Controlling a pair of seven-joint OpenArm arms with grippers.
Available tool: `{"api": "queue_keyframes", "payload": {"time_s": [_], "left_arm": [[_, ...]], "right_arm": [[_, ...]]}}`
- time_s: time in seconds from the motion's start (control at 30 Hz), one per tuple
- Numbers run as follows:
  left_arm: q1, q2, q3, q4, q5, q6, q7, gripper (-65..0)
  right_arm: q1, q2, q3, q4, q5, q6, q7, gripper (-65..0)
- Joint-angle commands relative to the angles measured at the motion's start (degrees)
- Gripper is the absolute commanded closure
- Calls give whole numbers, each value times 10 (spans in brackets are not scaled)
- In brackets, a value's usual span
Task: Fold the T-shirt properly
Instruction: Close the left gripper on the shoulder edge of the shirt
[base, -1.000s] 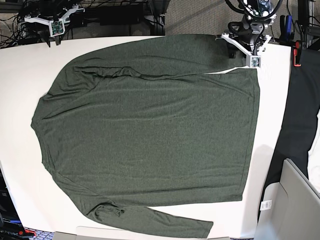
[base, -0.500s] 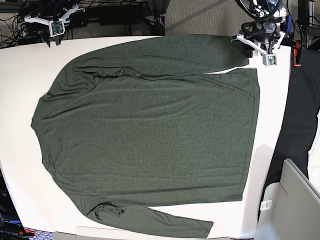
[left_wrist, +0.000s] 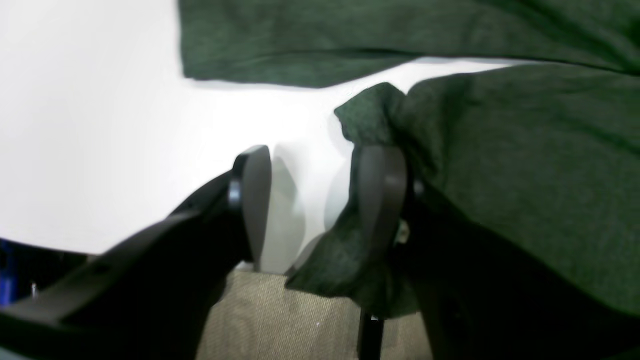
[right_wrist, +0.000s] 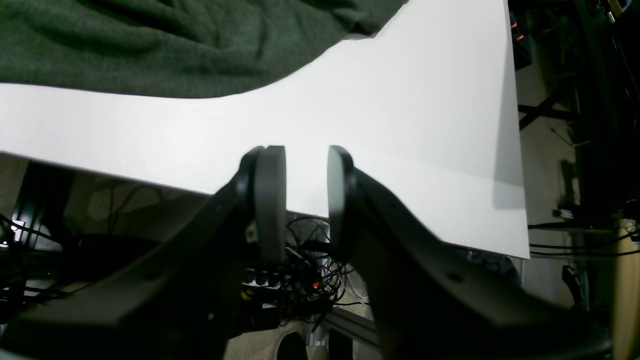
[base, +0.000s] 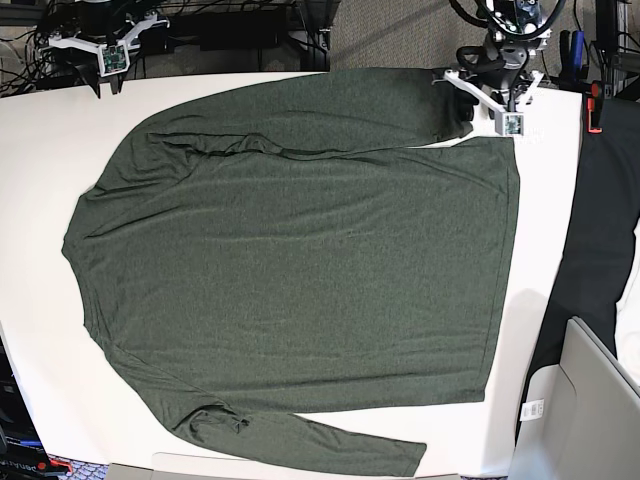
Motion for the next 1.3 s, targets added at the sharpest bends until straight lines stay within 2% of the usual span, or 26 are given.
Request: {"api": "queue_keyframes", "payload": {"time_s": [0.0,0.1,0.17,0.33,0.37,0.53,0.7,0.8,0.97,1.1,1.2,1.27], "left_arm": [[6,-1,3,1,2,-6,23,-279],[6,-1,3,1,2,-6,23,-276],[6,-1,3,1,2,-7,22,-240],[3,-2,3,1,2,-7,22,-25],[3,-2,1,1,2,-7,22,0],[2,-2,-2,24,2,-7,21,-1],[4,-2,-2,59,2,-7,21,-1],[4,-2,-2,68,2,-7,21,-1],[4,-2,-2,78,2,-7,21,-1],[5,-2,-4,77,3,-7,25,0],[6,-2,-30,76,3,-6,31,-3],[5,-2,-54,75,3,-5,58,-22]], "right_arm": [[-7,2,4,11,0,-8,13,-156],[-6,2,5,11,-1,-8,13,-156],[-6,2,9,11,-2,-8,13,-156],[2,2,11,11,-2,-8,12,-156],[2,2,11,11,-2,-8,12,-156],[15,2,11,11,-2,-8,5,-156],[63,2,11,12,-2,-7,-85,-157],[87,2,11,12,-2,-5,-115,-157],[98,3,11,15,0,-2,-120,-161],[96,-1,11,15,0,18,-121,-229],[95,-14,11,15,0,21,-121,-249],[95,-16,11,15,0,21,-121,-249]]}}
